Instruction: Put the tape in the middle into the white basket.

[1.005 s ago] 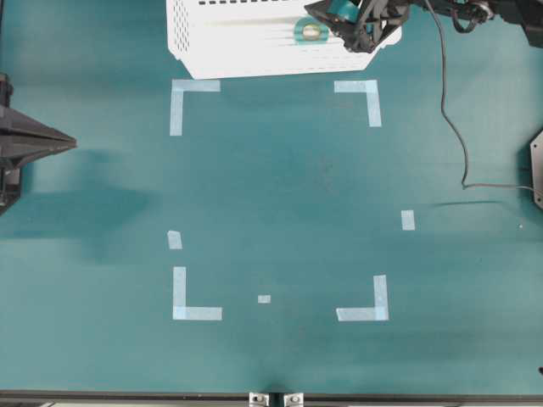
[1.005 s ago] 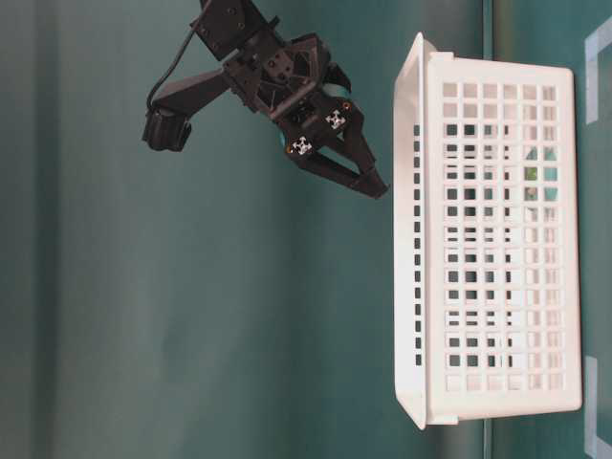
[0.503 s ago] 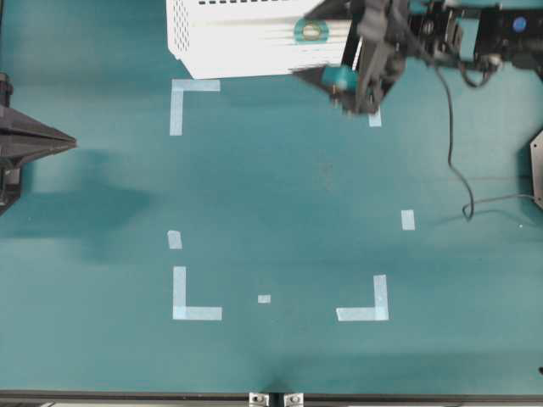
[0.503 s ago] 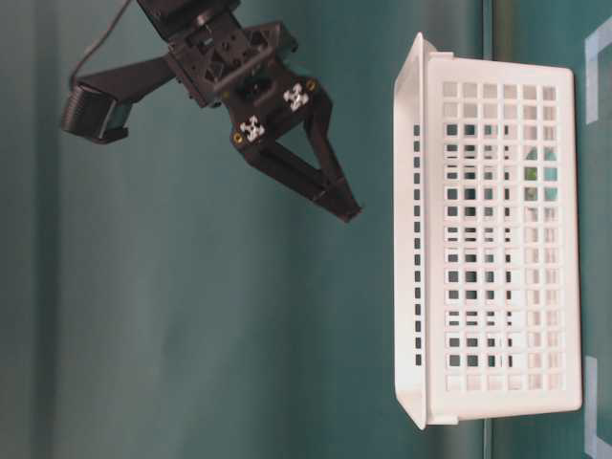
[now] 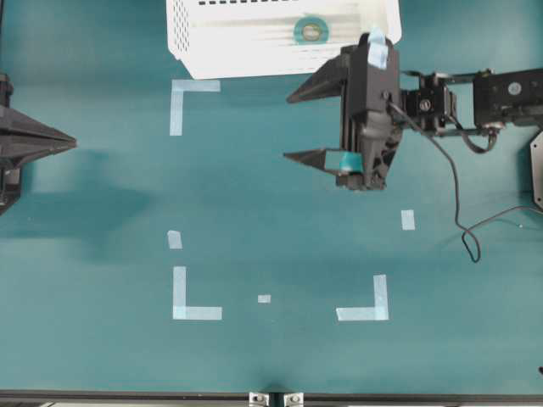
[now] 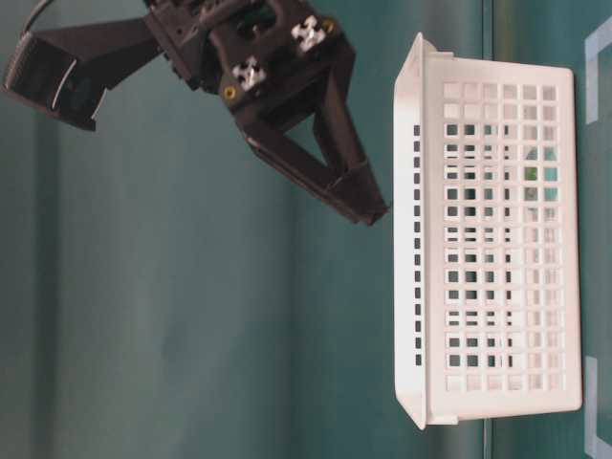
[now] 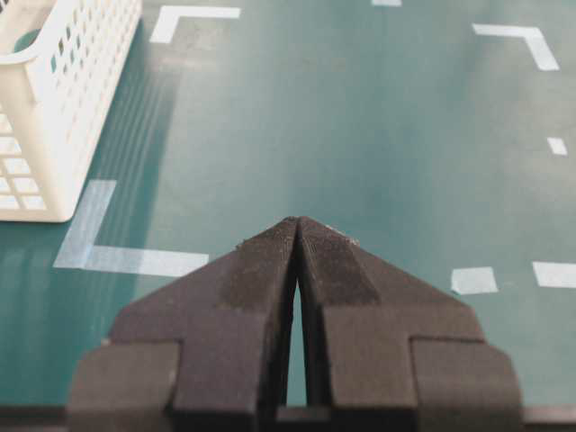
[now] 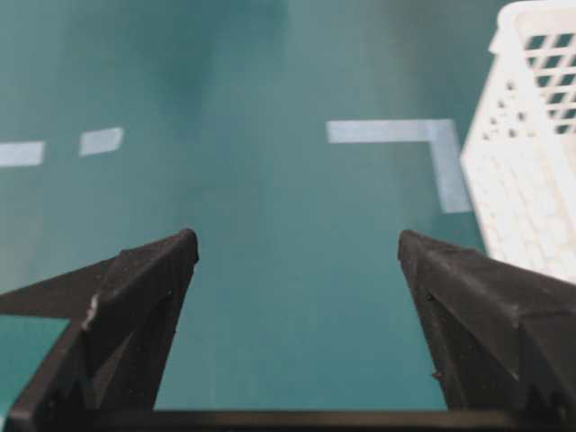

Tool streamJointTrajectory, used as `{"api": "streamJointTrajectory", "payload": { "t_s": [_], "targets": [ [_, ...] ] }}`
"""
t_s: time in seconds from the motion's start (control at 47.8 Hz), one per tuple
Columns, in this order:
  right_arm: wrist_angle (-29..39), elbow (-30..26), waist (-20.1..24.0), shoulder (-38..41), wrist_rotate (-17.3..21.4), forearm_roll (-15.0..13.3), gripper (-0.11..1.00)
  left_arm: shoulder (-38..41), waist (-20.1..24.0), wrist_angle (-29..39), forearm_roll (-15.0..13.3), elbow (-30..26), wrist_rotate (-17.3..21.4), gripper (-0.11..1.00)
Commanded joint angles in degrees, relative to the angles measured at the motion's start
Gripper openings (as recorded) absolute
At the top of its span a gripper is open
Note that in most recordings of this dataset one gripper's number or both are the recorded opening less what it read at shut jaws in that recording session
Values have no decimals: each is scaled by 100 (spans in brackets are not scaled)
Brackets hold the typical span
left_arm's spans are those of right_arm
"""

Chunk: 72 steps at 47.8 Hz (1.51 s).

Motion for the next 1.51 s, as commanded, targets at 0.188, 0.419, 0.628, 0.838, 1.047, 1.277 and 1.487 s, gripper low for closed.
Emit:
{"api": "streamJointTrajectory", "payload": {
  "t_s": [0.188, 0.419, 0.628, 0.838, 1.047, 1.277, 1.487],
  "targets": [
    [-290, 141, 369, -123, 0, -18, 96, 53, 26, -53, 0, -53, -9, -11],
    [-308, 229, 387, -290, -18, -18, 96, 53, 26, -53, 0, -53, -9, -11],
    [-334, 492, 387, -633, -35, -18, 96, 53, 26, -53, 0, -53, -9, -11],
    [-343, 905, 387, -1143, -18, -18, 96, 53, 26, -53, 0, -53, -9, -11],
    [-343, 1266, 387, -1538, -18, -9, 96, 53, 26, -53, 0, -62, -9, -11],
    [-413, 1688, 387, -2065, -18, -18, 96, 53, 26, -53, 0, -53, -9, -11],
    [-527, 2224, 387, -2689, -18, -18, 96, 53, 26, -53, -9, -53, -9, -11]
  ]
}}
